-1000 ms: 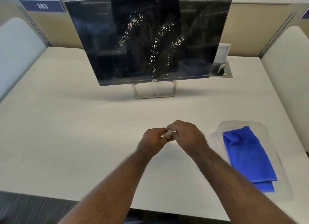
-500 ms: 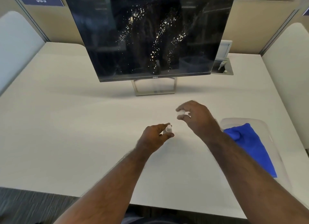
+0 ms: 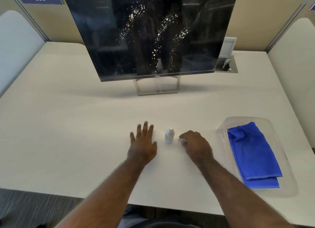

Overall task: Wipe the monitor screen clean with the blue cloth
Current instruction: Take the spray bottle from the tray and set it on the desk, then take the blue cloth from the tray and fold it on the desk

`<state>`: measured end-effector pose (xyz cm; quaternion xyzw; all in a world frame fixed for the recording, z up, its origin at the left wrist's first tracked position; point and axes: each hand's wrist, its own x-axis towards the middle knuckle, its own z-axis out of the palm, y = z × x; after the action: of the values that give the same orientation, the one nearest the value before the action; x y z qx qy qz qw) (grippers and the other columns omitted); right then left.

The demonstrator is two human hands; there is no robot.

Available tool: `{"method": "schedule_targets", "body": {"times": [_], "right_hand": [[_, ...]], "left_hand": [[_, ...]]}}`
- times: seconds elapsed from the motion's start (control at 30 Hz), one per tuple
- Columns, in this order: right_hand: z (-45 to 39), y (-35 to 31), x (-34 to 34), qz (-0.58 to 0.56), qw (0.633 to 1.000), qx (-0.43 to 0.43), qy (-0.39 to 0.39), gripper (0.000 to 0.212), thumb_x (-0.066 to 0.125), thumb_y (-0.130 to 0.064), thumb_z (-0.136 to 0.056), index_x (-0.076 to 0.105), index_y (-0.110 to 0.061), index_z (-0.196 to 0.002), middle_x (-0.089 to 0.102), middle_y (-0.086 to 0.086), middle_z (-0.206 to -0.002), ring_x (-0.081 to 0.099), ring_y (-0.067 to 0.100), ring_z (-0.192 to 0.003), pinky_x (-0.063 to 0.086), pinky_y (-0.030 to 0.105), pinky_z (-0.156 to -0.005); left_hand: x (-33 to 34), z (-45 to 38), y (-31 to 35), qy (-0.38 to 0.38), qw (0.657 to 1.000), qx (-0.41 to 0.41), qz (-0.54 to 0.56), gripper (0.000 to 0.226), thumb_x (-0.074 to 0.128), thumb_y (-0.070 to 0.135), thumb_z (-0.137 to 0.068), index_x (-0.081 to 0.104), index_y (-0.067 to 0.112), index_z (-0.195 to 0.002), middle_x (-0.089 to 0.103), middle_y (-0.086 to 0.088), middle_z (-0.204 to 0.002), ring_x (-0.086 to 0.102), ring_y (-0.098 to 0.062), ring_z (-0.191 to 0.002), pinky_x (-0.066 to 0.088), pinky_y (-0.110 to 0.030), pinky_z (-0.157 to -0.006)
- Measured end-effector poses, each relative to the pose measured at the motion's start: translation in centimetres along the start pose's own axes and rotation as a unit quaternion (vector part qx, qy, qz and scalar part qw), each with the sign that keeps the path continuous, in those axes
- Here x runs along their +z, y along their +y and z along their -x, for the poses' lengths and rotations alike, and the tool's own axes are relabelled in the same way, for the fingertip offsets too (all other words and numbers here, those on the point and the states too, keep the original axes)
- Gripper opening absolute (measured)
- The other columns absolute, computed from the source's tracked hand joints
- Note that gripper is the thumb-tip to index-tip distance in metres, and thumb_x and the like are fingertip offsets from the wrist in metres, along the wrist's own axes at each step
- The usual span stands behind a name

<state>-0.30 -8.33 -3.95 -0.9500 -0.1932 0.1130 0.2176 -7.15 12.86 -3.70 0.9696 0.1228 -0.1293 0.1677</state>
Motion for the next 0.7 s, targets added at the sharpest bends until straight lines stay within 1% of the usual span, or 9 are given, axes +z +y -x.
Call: {"method": "schedule_targets", "body": {"times": [0.13,0.2,0.3,0.37,0.43,0.5,0.57,0.63,0.7], "right_hand": [[-0.1,-0.1,-0.3,0.061,0.997,-0.024,-0.028,0.039,0.061,-0.035,-0.090,0.058,-0.025,-0.127,0.057,-0.008,-0.127,0.054,0.019,-0.110,0.045,0.035,-0.086],[-0.2,-0.3,-1.1,0.070,0.997,-0.037,0.009,0.044,0.060,-0.041,-0.091,0.057,-0.022,-0.131,0.055,-0.003,-0.136,0.052,0.021,-0.122,0.044,0.036,-0.096],[-0.4,-0.8,-3.1,0.092,0.989,-0.069,0.096,0.047,0.057,-0.037,-0.095,0.054,-0.014,-0.136,0.047,0.007,-0.148,0.040,0.028,-0.138,0.034,0.044,-0.112],[-0.6,-0.8,-5.0,0.099,0.981,-0.082,0.145,0.051,0.054,-0.036,-0.097,0.046,-0.014,-0.142,0.036,0.009,-0.155,0.029,0.029,-0.144,0.026,0.048,-0.116],[-0.9,-0.3,-7.3,0.107,0.977,-0.068,0.174,0.055,0.044,-0.040,-0.100,0.034,-0.017,-0.149,0.023,0.007,-0.160,0.018,0.028,-0.148,0.018,0.048,-0.119],[-1.1,0.8,-9.4,0.131,0.971,-0.039,0.194,0.059,0.032,-0.045,-0.101,0.024,-0.020,-0.153,0.015,0.007,-0.163,0.009,0.027,-0.150,0.013,0.047,-0.119],[-0.9,2.5,-11.3,0.153,0.966,-0.007,0.206,0.062,0.027,-0.049,-0.100,0.019,-0.021,-0.154,0.009,0.007,-0.163,0.004,0.028,-0.150,0.011,0.049,-0.119],[-0.5,4.6,-12.5,0.151,0.966,0.019,0.207,0.063,0.030,-0.048,-0.100,0.018,-0.019,-0.155,0.006,0.009,-0.164,0.000,0.029,-0.150,0.011,0.049,-0.119],[0.2,6.7,-13.0,0.143,0.970,0.039,0.193,0.063,0.039,-0.043,-0.101,0.021,-0.015,-0.154,0.008,0.011,-0.163,-0.001,0.031,-0.150,0.012,0.050,-0.120]], "left_hand": [[0.6,0.5,-0.7,0.000,0.998,-0.018,-0.058,0.069,0.030,0.044,-0.100,0.000,0.021,-0.157,-0.015,-0.002,-0.165,-0.014,-0.027,-0.151,-0.002,-0.062,-0.117],[0.5,0.5,-0.9,0.007,0.998,-0.026,-0.065,0.069,0.028,0.047,-0.100,0.000,0.021,-0.157,-0.015,-0.002,-0.165,-0.015,-0.028,-0.151,-0.003,-0.064,-0.116],[-0.6,0.0,-1.0,0.042,0.997,-0.038,-0.058,0.068,0.025,0.051,-0.100,0.001,0.021,-0.157,-0.013,-0.003,-0.165,-0.014,-0.029,-0.151,-0.003,-0.065,-0.116],[-2.2,-0.8,-0.4,0.075,0.996,-0.048,-0.031,0.068,0.023,0.052,-0.100,0.002,0.022,-0.157,-0.011,-0.005,-0.166,-0.012,-0.030,-0.151,-0.004,-0.064,-0.116],[-4.1,-1.9,1.0,0.115,0.992,-0.046,-0.003,0.067,0.022,0.052,-0.100,0.004,0.022,-0.157,-0.010,-0.005,-0.166,-0.012,-0.030,-0.151,-0.005,-0.063,-0.116],[-6.0,-3.0,3.0,0.154,0.988,-0.025,0.009,0.066,0.021,0.052,-0.100,0.006,0.023,-0.157,-0.008,-0.005,-0.166,-0.012,-0.030,-0.151,-0.006,-0.062,-0.116],[-7.3,-3.7,5.7,0.185,0.983,0.010,0.007,0.067,0.018,0.055,-0.098,0.006,0.025,-0.157,-0.008,-0.005,-0.166,-0.010,-0.029,-0.151,-0.007,-0.061,-0.116],[-7.8,-3.9,8.5,0.198,0.979,0.053,-0.001,0.070,0.014,0.057,-0.096,0.004,0.025,-0.157,-0.010,-0.004,-0.166,-0.011,-0.029,-0.151,-0.007,-0.061,-0.116],[-7.4,-3.9,11.3,0.189,0.977,0.097,-0.013,0.072,0.013,0.059,-0.095,-0.001,0.024,-0.157,-0.013,-0.004,-0.165,-0.013,-0.030,-0.151,-0.008,-0.061,-0.116]]}}
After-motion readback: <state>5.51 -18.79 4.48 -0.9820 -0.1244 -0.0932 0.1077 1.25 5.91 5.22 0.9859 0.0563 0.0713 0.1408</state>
